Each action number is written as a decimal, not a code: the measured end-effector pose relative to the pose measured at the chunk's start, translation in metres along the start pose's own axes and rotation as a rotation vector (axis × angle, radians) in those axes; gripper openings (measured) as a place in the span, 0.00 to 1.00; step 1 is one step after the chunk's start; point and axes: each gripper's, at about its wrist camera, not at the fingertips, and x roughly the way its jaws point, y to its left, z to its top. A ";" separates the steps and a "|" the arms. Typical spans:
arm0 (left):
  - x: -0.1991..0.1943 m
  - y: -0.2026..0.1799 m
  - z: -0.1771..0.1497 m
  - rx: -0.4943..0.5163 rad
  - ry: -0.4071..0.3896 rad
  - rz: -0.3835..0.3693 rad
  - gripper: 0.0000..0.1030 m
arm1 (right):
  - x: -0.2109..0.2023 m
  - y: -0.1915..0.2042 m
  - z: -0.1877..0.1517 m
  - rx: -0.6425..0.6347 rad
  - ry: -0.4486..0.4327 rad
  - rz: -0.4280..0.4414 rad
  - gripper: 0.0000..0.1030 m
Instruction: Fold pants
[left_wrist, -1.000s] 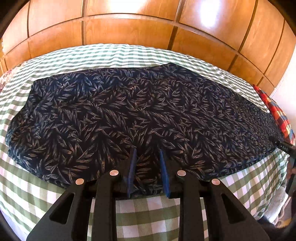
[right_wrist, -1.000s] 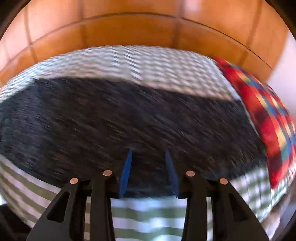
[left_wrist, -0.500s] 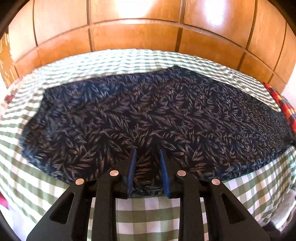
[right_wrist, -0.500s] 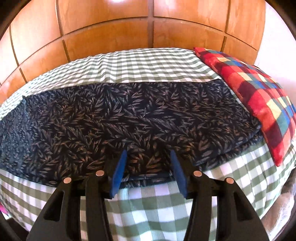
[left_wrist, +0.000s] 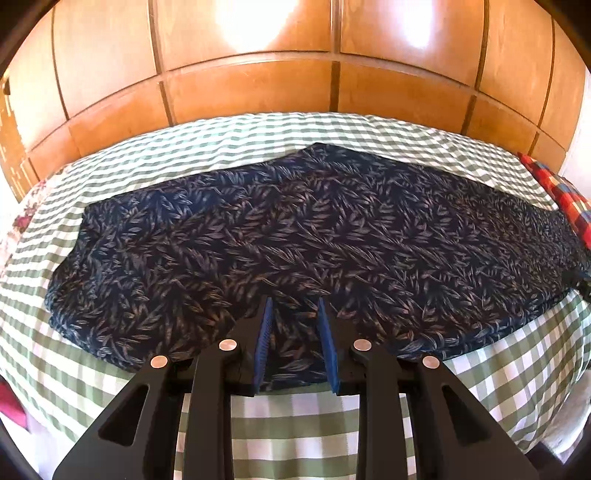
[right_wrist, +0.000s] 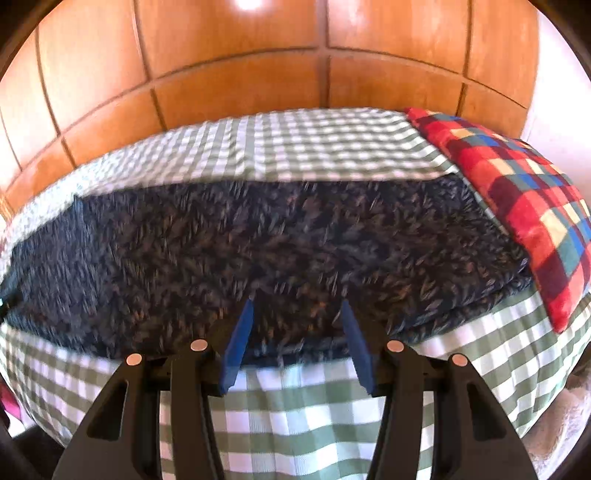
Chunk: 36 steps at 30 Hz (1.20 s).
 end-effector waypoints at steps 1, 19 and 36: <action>0.002 -0.001 0.000 0.003 0.007 -0.002 0.23 | 0.003 0.000 -0.003 -0.004 0.011 -0.004 0.48; 0.020 0.006 -0.006 -0.015 0.033 -0.050 0.29 | -0.018 -0.079 -0.017 0.309 0.009 0.087 0.45; 0.024 0.002 -0.004 -0.005 0.038 -0.048 0.31 | 0.008 -0.126 -0.004 0.330 0.015 -0.075 0.35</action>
